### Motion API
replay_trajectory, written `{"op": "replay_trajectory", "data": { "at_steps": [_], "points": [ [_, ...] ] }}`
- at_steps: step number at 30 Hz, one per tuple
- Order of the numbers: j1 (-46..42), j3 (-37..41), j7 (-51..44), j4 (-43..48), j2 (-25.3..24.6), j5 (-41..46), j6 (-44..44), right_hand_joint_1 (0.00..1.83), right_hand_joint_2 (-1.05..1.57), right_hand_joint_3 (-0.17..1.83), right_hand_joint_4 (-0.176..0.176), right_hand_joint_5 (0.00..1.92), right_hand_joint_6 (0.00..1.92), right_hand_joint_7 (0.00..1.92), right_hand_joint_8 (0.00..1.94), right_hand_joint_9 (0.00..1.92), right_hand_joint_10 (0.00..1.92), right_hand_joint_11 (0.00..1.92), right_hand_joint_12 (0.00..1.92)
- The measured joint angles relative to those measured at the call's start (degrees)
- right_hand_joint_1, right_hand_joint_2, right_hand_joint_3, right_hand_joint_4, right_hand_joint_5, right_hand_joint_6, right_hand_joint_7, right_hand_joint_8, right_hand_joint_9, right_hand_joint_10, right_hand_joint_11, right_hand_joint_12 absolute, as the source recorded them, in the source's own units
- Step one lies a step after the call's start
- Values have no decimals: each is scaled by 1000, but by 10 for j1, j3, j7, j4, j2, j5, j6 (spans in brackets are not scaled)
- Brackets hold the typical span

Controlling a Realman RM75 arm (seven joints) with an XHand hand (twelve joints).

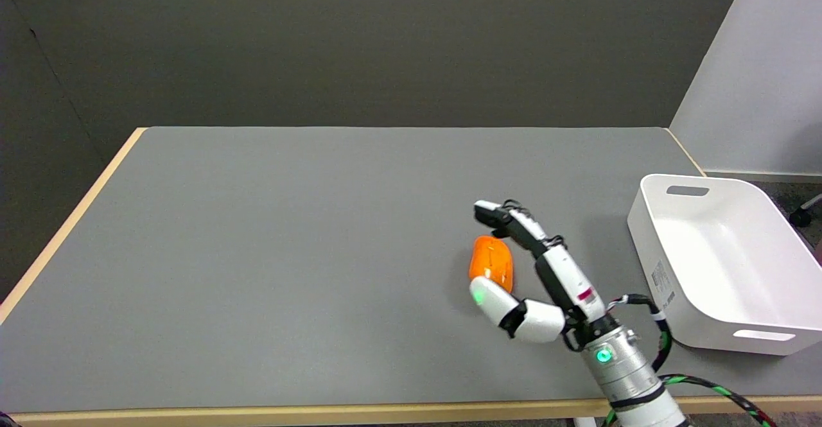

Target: Pick up mango.

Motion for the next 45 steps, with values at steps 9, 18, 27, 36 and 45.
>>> {"op": "replay_trajectory", "data": {
  "at_steps": [9, 18, 27, 36, 45],
  "points": [
    [2, -45, -24, 3, 0, -2, 8, 523, 629, 808, -70, 219, 426, 305, 438, 101, 864, 53, 1320],
    [4, -55, -49, 6, -2, 6, 14, 548, 630, 815, -74, 224, 434, 313, 447, 111, 870, 56, 1320],
    [24, -11, -73, -4, 20, 8, 30, 569, 633, 839, -34, 245, 451, 346, 440, 154, 841, 27, 1256],
    [68, 8, -54, -9, 121, -19, 72, 489, 599, 910, 10, 154, 400, 231, 377, 115, 708, 0, 1147],
    [144, -1, 28, 53, 242, -93, 39, 469, 564, 959, 28, 69, 332, 101, 323, 28, 614, -1, 1011]
  ]
}}
